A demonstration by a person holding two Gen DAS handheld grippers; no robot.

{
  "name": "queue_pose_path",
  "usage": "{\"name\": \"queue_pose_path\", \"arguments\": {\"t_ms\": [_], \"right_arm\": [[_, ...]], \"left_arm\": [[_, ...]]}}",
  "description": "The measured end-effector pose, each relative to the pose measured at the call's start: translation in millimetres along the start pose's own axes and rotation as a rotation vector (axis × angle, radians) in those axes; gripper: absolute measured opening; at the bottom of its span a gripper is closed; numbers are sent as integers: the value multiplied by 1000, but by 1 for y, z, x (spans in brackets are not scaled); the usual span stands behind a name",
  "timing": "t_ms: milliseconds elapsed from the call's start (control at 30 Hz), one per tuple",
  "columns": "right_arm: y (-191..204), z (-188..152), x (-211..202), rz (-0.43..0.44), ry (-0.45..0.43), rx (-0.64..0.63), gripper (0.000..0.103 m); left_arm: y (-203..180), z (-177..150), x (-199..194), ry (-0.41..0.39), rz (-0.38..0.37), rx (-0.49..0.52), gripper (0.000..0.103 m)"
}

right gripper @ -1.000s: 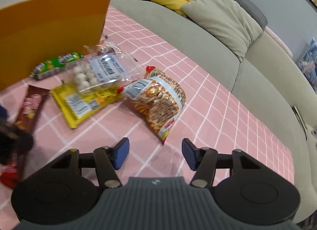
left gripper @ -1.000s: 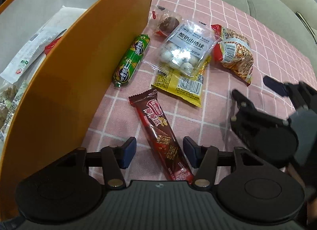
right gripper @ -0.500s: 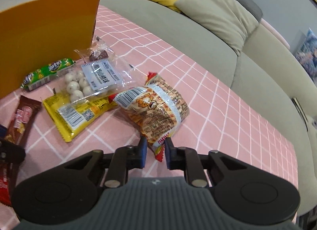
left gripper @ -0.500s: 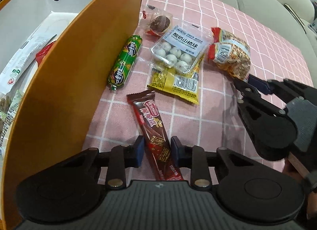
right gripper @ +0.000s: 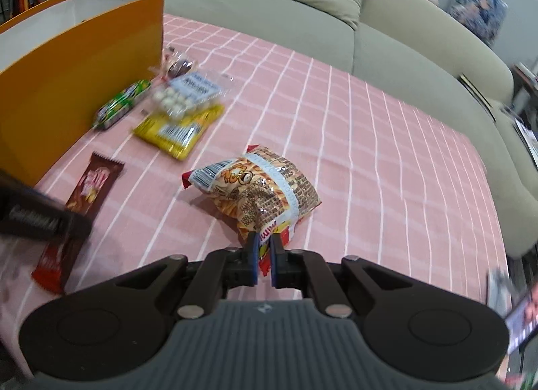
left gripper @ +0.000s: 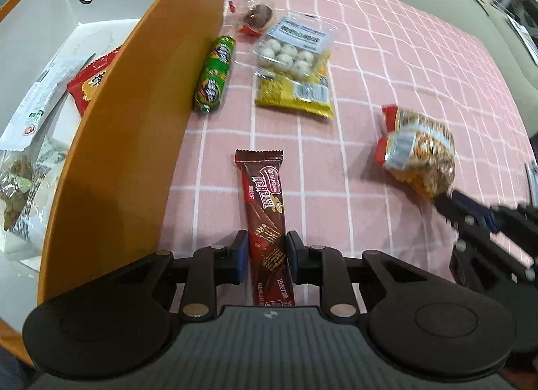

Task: Organize snacks
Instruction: 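Grasp the chocolate bar with the left gripper while the right gripper grasps the nut bag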

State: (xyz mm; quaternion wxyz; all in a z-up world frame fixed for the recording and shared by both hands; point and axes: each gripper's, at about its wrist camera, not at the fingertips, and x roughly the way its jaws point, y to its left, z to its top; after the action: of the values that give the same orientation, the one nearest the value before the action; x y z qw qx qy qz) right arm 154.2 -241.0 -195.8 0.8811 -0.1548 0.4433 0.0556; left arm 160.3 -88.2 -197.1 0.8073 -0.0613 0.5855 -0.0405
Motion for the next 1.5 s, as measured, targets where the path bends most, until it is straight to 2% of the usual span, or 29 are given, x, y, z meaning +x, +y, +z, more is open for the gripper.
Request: {"name": "queue_pose_path", "arguments": {"t_ms": [133, 267, 533, 567, 600, 667, 767, 900, 1133, 1267, 1500], "right_arm": [[6, -12, -20, 16, 42, 45, 1], [12, -23, -31, 70, 88, 91, 1], [16, -27, -40, 144, 66, 73, 5], [14, -26, -43, 157, 52, 65, 14], [11, -25, -48, 170, 37, 59, 28], [4, -23, -57, 206, -14, 48, 38], [-4, -16, -64, 232, -79, 2, 42], [-11, -4, -54, 270, -80, -66, 53], [23, -13, -45, 226, -94, -301, 54], [35, -21, -35, 149, -84, -352, 54], [46, -24, -21, 110, -86, -403, 56]], "left_arm": [[2, -9, -6, 0, -29, 22, 26], [2, -16, -10, -14, -43, 52, 26], [4, -21, -10, -21, -62, 54, 26], [5, -21, -9, -22, -65, 51, 26], [5, -20, -9, -21, -66, 48, 26], [5, -20, -9, -17, -69, 44, 26], [5, -19, -9, -11, -73, 37, 26], [5, -16, -7, 3, -63, 28, 28], [3, -12, -6, 8, -46, 23, 35], [3, -13, -4, 1, -41, 29, 38], [-4, -14, -4, -13, -22, 68, 38]]}}
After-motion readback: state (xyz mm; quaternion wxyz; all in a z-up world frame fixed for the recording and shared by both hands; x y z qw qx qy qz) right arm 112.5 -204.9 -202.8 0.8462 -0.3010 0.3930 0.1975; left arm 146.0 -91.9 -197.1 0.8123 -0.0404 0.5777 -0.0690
